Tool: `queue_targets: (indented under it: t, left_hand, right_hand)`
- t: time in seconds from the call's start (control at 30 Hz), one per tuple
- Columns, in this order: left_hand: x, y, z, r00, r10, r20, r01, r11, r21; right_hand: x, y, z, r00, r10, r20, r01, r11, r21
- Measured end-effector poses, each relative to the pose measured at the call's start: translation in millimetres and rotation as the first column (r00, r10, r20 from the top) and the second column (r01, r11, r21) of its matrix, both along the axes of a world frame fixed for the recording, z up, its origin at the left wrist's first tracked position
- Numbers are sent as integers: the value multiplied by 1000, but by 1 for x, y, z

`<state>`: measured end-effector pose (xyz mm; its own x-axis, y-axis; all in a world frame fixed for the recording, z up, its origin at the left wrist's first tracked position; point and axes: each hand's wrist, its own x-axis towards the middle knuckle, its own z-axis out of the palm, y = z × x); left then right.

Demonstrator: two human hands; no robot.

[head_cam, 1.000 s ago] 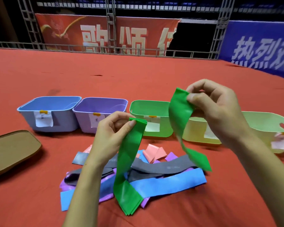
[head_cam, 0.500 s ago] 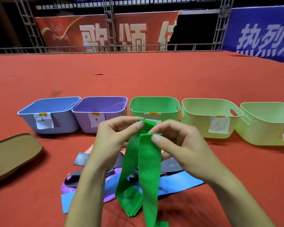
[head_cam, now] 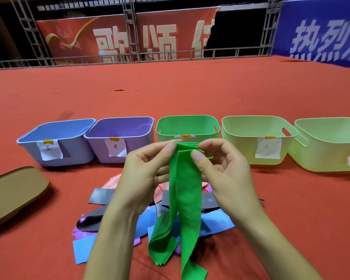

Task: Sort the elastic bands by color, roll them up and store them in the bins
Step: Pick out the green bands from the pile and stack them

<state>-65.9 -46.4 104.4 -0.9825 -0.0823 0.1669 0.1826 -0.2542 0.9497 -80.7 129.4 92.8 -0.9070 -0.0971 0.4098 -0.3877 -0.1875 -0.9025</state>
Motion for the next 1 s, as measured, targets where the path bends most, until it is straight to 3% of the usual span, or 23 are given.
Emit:
queue_targets:
  t: [0.6, 0.83, 1.0]
  left_hand:
    - [2, 12, 0, 995, -72, -69, 75, 996, 51]
    - [5, 21, 1, 987, 64, -149, -73, 995, -62]
    - [6, 18, 6, 949, 215, -232, -231, 972, -41]
  right_hand:
    - [0, -4, 0, 993, -116, 9, 117, 987, -109]
    - [0, -4, 0, 985, -173, 21, 174, 979, -108]
    - [5, -5, 1, 994, -92, 50, 95, 994, -51]
